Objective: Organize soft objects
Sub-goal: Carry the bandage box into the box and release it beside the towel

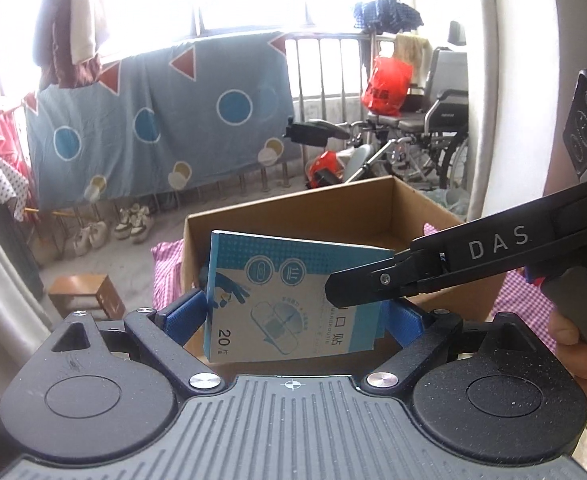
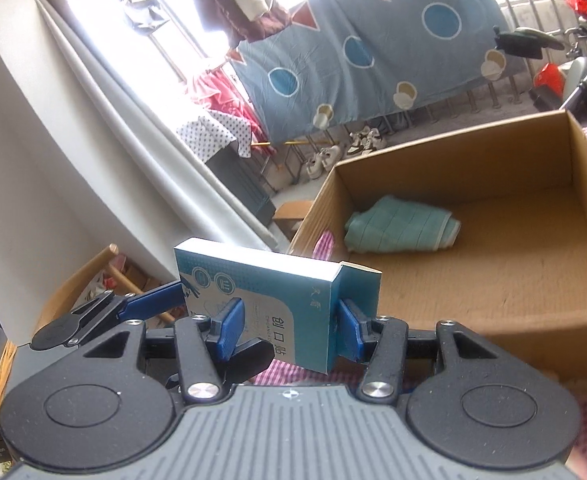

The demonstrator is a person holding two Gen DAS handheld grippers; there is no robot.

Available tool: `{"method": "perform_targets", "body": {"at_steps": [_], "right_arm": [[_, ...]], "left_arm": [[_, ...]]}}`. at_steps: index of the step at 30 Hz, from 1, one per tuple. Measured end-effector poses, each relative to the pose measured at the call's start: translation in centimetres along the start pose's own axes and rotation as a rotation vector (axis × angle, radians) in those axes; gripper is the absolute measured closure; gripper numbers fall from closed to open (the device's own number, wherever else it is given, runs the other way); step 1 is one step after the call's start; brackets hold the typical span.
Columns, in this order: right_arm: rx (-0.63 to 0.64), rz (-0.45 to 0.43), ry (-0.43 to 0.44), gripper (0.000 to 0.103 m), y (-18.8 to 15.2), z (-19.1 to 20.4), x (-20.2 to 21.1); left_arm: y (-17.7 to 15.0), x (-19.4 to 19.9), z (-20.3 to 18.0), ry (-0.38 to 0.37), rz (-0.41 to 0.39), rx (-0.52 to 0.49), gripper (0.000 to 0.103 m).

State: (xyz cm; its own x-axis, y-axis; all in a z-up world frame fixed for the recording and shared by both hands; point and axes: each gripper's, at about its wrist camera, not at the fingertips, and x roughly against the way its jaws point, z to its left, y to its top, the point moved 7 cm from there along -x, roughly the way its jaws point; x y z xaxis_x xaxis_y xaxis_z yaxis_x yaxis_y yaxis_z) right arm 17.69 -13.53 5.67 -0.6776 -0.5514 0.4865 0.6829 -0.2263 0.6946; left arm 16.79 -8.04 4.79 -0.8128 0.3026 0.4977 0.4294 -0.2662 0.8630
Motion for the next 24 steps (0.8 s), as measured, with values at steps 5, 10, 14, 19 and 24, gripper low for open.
{"method": "perform_targets", "body": {"at_steps": [5,10,14,19,24], "right_arm": [[-0.002,0.027,-0.014,0.049,2.7,-2.0,-1.7],[-0.044,0.144,-0.026,0.049,5.2,-5.5,-5.7],[-0.117,0.284,-0.043,0.049,5.8,-9.2,-10.1],[-0.208,0.416,-0.069,0.049,5.3,-13.6,-15.6],[-0.271,0.484,-0.114,0.049,4.4,-16.3,-18.4]], "left_arm": [[1.4,-2.9,0.4,-0.027,0.018,0.017,0.009],[1.6,-7.4,1.8,-0.092,0.116,0.103,0.009],[0.8,-12.0,3.2,-0.130,0.235,0.186,0.010],[-0.9,-16.5,4.0,-0.131,0.348,0.233,0.009],[-1.1,-16.9,3.8,-0.090,0.348,0.194,0.008]]}}
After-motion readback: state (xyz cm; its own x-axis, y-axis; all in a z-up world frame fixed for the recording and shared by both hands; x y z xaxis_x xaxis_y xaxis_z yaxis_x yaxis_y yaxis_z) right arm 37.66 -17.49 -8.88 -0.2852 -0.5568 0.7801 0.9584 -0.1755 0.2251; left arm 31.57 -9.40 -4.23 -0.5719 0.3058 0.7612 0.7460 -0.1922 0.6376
